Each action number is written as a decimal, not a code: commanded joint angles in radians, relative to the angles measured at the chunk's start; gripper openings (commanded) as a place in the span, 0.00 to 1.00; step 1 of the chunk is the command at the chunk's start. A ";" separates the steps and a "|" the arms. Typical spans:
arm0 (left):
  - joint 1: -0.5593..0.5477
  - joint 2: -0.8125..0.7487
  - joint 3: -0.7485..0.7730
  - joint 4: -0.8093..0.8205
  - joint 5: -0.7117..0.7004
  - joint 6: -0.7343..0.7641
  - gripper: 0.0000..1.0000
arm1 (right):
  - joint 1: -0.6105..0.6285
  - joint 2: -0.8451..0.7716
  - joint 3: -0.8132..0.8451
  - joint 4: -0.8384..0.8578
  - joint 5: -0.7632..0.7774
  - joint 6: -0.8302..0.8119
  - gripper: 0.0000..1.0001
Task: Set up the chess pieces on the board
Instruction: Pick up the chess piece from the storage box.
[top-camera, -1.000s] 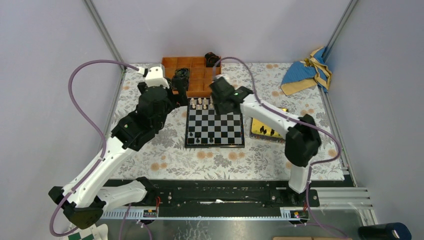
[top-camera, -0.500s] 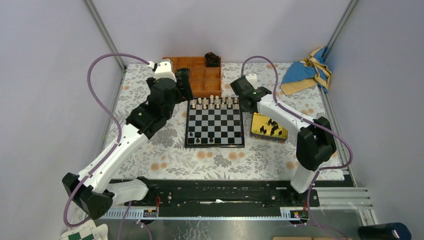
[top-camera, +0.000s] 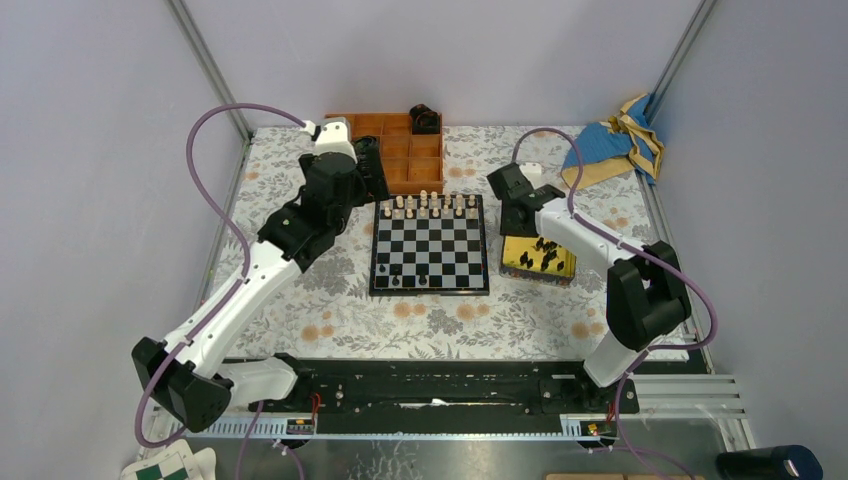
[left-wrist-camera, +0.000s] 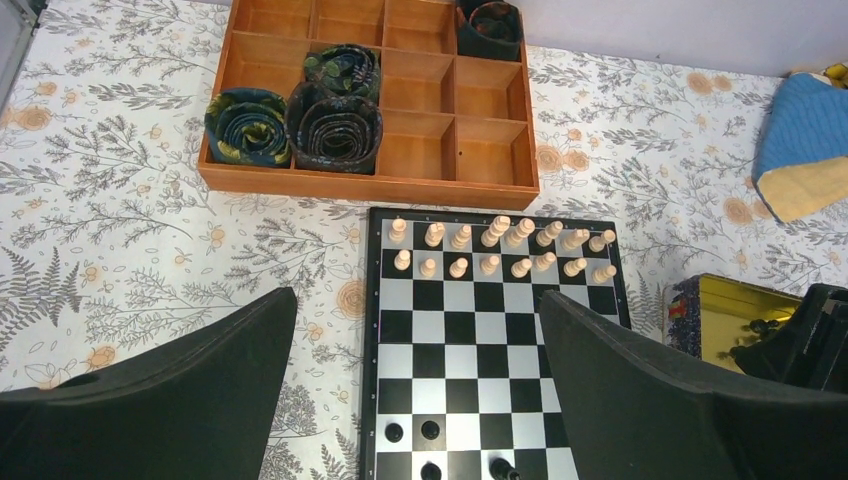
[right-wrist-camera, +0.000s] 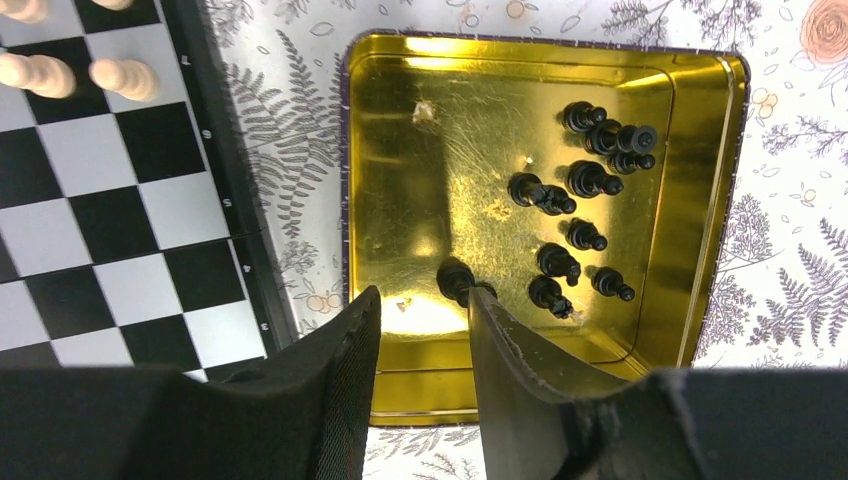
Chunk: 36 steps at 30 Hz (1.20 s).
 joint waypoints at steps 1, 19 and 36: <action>0.011 0.010 0.011 0.045 0.019 -0.008 0.99 | -0.028 -0.040 -0.034 0.042 -0.029 0.036 0.44; 0.016 0.054 0.034 0.030 0.035 -0.010 0.99 | -0.075 -0.010 -0.108 0.085 -0.099 0.052 0.43; 0.019 0.064 0.021 0.030 0.046 -0.018 0.99 | -0.084 0.012 -0.134 0.088 -0.119 0.062 0.42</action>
